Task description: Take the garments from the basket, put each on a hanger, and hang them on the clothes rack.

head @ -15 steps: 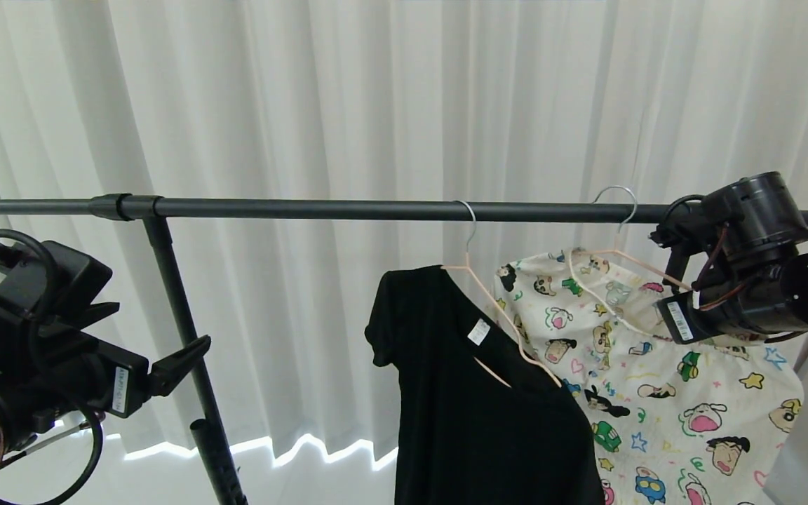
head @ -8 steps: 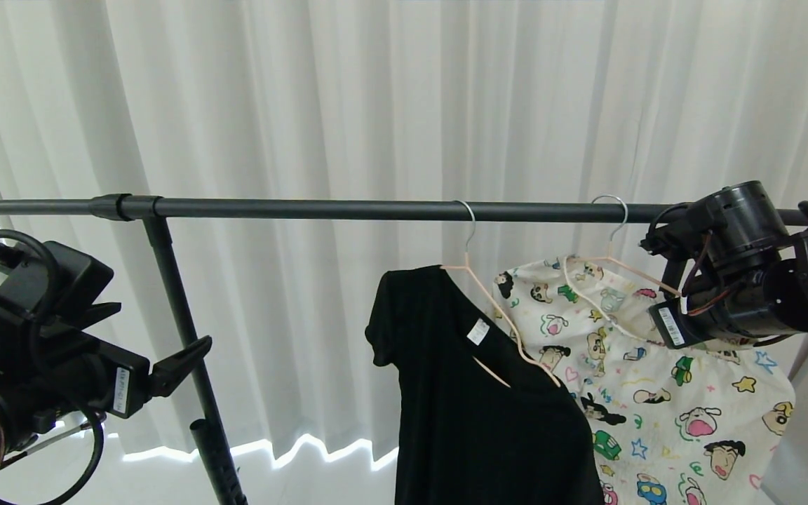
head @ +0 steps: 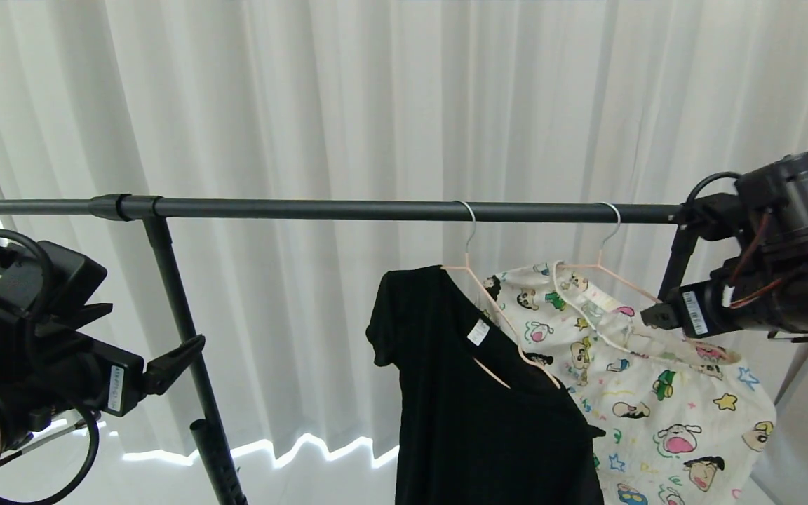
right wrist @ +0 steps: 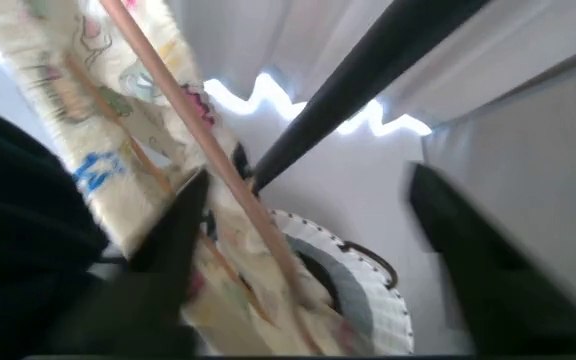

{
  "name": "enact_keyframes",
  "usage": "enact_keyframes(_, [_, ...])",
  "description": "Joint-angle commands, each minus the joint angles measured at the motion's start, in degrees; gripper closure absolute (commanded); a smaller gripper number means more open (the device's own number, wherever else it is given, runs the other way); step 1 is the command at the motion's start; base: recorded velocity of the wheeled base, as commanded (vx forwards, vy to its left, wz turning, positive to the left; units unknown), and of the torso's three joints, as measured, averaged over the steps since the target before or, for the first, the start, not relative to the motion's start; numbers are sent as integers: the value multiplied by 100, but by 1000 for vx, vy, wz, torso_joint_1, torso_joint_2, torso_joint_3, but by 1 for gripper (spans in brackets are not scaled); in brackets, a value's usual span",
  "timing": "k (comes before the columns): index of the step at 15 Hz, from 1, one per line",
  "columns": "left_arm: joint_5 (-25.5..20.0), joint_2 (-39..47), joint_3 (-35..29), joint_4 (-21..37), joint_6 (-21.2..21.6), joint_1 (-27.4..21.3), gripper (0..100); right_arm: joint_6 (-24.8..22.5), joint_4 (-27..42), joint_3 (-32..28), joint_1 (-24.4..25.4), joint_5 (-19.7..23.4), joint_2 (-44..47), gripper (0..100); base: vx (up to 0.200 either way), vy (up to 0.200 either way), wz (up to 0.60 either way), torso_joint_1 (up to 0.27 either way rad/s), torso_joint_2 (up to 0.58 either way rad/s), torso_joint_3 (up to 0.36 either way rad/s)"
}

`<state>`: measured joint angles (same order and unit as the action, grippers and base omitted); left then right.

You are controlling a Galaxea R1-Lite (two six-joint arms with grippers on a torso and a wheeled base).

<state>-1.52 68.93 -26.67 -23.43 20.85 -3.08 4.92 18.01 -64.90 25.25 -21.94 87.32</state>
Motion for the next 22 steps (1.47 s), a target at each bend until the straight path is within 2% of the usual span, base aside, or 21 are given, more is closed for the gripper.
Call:
enact_keyframes(1, [3, -2, 4, -4, -2, 80, 0, 35, 98, 39, 59, 138, -1226, 0, 0, 0, 0, 0, 0, 0])
enact_keyframes(3, [3, 7, -5, -4, -2, 194, 0, -132, 564, 109, -2, 76, -1780, 0, 0, 0, 0, 0, 0, 0])
enact_keyframes(4, [3, 16, -13, -4, 7, 221, 0, -361, 863, 153, -134, -12, -1973, 0, 0, 0, 0, 0, 0, 0])
enact_keyframes(5, [12, 33, -40, -4, 7, 282, 0, -818, 1012, 285, -486, -108, -2193, 0, 0, 0, 0, 0, 0, 0])
enact_keyframes(7, [12, 33, -22, -4, 7, 440, 0, -1407, 836, 505, -1039, -91, -2369, 0, -200, 0, 0, 2, 2, 7])
enact_keyframes(9, [12, 7, -40, -4, 7, 458, 0, -1688, 485, 813, -1312, -108, -2466, 0, -200, 0, 0, 10, 5, -2])
enact_keyframes(12, [12, 7, -119, -4, 7, 458, 0, -1811, -113, 1190, -1417, -108, -2474, 0, -200, 0, 0, -4, -2, 9])
enact_keyframes(13, [12, 7, -119, -4, 7, 458, 0, -1811, -113, 1190, -1417, -108, -2474, 0, -200, 0, 0, 2, 2, -2])
enact_keyframes(15, [12, 33, -216, -4, 7, 458, 0, -2075, -649, 1489, -1488, -108, -2466, 0, -200, 0, 0, 0, 0, 2])
enact_keyframes(20, [3, 24, -180, -4, -2, 449, 0, -2198, -904, 1674, -1716, -108, -2466, 0, -200, 0, 0, 1, 3, 1])
enact_keyframes(22, [3, 24, -180, -4, -10, 449, 0, -2198, -1071, 1779, -1725, -108, -2466, 0, 0, 0, 0, 0, 0, 0])
